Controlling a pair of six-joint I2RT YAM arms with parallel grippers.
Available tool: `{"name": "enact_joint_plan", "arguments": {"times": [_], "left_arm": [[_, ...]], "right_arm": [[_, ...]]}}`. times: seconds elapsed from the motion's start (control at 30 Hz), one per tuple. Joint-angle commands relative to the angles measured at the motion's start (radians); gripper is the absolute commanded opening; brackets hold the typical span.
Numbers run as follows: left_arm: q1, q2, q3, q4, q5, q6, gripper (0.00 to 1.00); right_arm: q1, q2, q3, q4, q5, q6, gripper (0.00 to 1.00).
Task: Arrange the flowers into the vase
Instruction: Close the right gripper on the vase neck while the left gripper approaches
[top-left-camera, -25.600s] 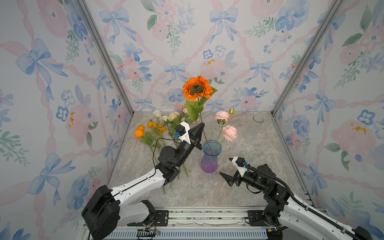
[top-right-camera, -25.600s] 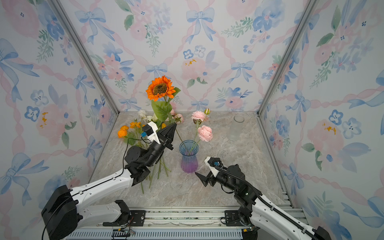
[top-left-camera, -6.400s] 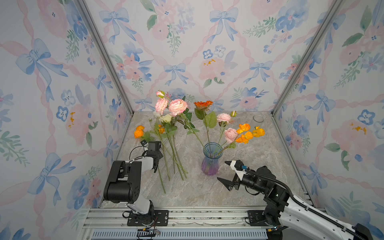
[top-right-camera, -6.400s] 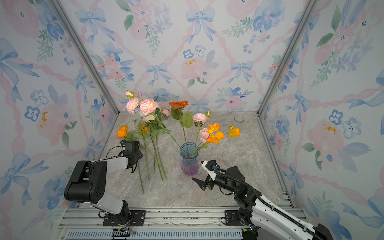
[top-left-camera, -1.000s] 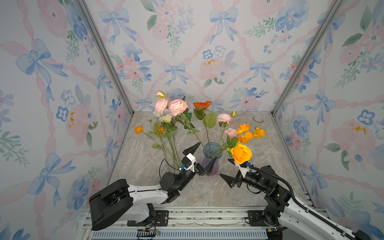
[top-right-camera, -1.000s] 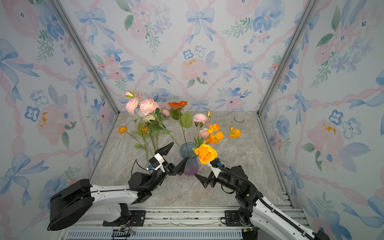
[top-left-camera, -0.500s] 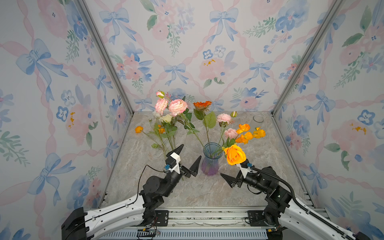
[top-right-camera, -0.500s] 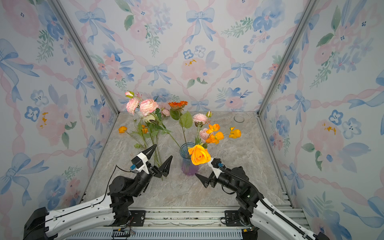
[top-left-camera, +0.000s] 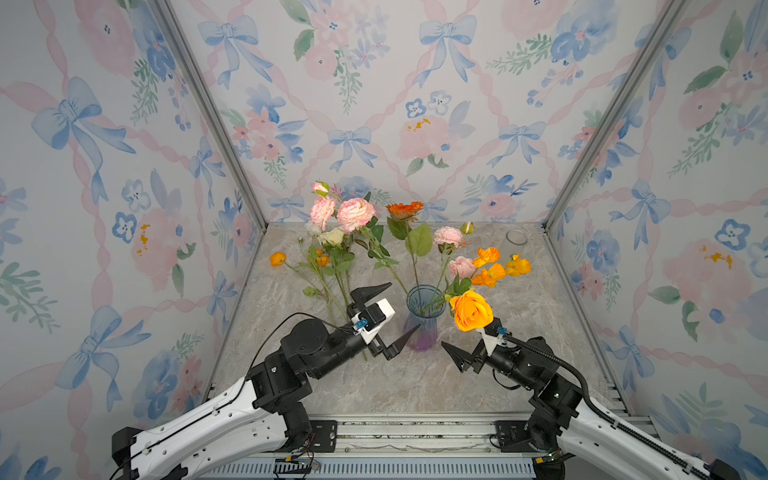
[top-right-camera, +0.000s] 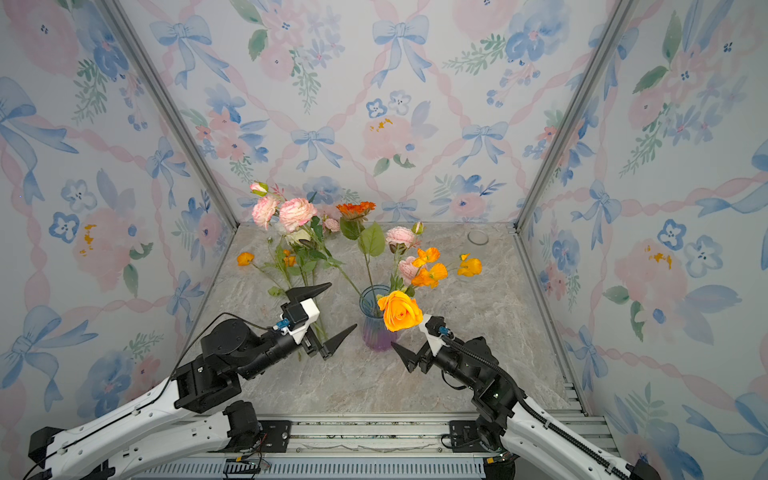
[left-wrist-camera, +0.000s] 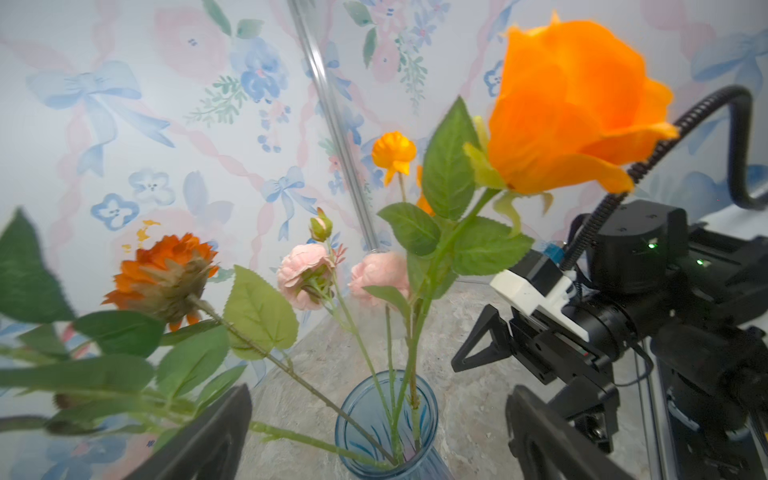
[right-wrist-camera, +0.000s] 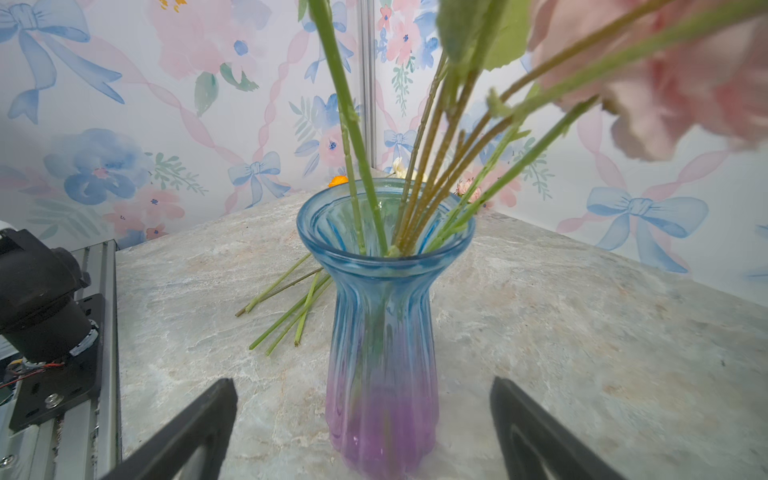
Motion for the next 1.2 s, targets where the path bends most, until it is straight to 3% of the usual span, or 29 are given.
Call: {"name": "enact_joint_plan", "arguments": {"times": [0.0, 0.1, 0.23, 0.43, 0.67, 1.17], "left_arm": [[0.046, 0.054, -0.036, -0.143, 0.259, 0.139, 0.98], [0.106, 0.063, -0.054, -0.145, 0.315, 0.105, 0.98], [0.116, -0.012, -0.134, -0.102, 0.237, 0.121, 0.98], [0.116, -0.095, -0.186, -0.043, 0.208, 0.111, 0.98], [0.118, -0.098, -0.203, -0.026, 0.153, 0.117, 0.98], [0.118, -0.107, -0.210, -0.024, 0.158, 0.120, 0.98]], "right_arm": [[0.038, 0.043, -0.008, 0.125, 0.115, -0.024, 0.97], [0.035, 0.117, 0.013, 0.181, 0.103, -0.037, 0.97], [0.010, 0.273, 0.030, 0.334, 0.072, -0.025, 0.97], [-0.005, 0.474, 0.075, 0.518, 0.040, -0.016, 0.97], [-0.005, 0.578, 0.143, 0.552, 0.050, -0.044, 0.97], [-0.006, 0.750, 0.235, 0.598, 0.033, -0.046, 0.97]]}}
